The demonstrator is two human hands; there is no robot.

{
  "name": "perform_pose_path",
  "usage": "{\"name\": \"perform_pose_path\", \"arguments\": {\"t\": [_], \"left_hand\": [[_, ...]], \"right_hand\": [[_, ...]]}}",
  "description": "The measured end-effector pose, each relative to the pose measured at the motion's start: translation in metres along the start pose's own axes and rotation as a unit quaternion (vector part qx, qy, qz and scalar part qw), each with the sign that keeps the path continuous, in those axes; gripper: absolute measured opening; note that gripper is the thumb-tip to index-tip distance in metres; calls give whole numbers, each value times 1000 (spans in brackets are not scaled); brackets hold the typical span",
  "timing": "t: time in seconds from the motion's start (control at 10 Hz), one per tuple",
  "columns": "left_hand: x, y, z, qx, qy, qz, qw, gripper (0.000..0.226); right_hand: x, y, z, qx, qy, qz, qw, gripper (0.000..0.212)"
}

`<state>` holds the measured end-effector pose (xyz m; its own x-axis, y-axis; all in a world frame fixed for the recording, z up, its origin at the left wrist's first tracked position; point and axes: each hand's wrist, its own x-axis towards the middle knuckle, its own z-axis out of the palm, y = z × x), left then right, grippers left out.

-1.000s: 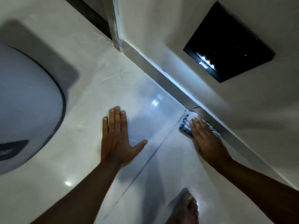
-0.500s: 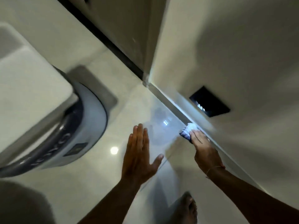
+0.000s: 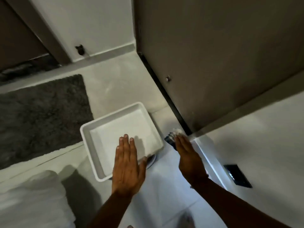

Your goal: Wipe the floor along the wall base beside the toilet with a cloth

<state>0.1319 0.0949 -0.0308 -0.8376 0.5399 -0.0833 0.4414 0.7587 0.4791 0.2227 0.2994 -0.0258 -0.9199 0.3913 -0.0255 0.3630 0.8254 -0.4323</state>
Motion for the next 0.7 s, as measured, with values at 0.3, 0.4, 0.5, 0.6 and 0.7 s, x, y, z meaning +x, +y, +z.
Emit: {"name": "perform_pose_path", "arguments": {"t": [0.3,0.4,0.5,0.6,0.7], "left_hand": [[38,-94,-22,90,12,-78,993,75],[41,-115,-14,122,16,-88,989,75],[36,-125,-5,135,2,-113,984,76],[23,-124,-3,135,-5,-109,985,77],[10,-119,-15,119,10,-122,985,78]], "right_hand": [[94,-105,108,-7,-38,-55,998,68],[107,-117,152,-21,-103,-52,993,69],[99,-126,183,-23,-158,-4,987,72],[98,-135,174,24,-170,-3,985,71],[105,-130,124,153,-174,17,973,58]]}}
